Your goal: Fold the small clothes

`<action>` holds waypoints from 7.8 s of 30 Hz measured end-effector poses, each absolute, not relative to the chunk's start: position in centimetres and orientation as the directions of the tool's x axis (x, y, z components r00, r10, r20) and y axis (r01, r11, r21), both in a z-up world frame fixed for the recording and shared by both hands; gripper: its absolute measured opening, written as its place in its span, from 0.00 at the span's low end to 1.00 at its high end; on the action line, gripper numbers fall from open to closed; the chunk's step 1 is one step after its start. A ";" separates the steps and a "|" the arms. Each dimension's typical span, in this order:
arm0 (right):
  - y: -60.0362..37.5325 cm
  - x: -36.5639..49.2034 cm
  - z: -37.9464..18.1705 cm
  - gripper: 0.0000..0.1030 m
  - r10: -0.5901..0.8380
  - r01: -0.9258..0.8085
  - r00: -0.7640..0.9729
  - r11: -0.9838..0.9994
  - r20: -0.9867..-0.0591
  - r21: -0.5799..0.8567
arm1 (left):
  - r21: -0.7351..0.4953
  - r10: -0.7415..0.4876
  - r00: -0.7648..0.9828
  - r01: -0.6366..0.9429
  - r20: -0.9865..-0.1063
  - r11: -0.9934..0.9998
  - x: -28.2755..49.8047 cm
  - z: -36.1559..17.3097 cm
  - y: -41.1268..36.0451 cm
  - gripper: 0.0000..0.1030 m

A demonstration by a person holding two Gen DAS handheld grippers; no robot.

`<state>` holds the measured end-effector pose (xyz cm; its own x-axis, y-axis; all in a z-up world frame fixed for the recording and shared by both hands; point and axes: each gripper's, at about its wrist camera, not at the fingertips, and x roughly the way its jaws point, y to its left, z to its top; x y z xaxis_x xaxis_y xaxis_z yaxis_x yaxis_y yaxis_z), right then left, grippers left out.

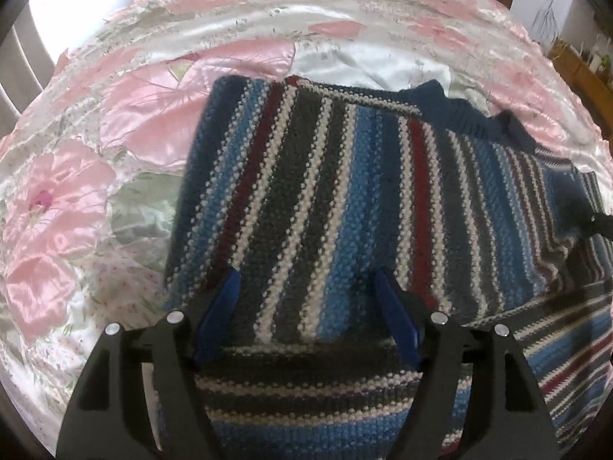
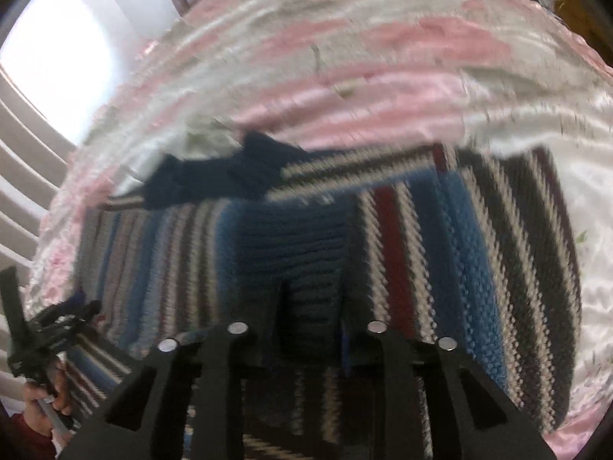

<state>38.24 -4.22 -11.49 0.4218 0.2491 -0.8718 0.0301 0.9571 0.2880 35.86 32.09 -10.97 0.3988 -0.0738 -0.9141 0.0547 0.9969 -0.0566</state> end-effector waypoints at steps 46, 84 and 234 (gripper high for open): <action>-5.3 7.9 -4.9 0.66 0.313 -0.073 0.294 0.950 -0.903 0.305 | -0.090 -0.105 0.193 0.086 -0.976 0.992 10.9 -5.8 38.2 0.84; -4.7 0.7 -10.3 0.10 0.547 0.015 0.184 0.829 -0.817 0.559 | -0.344 -0.350 0.134 0.066 -0.927 0.937 5.2 -7.5 34.5 0.20; -12.6 32.1 -3.5 0.44 0.205 0.009 0.418 0.973 -0.885 0.230 | 0.021 -0.017 0.522 0.068 -0.853 0.997 35.4 -2.3 33.7 0.58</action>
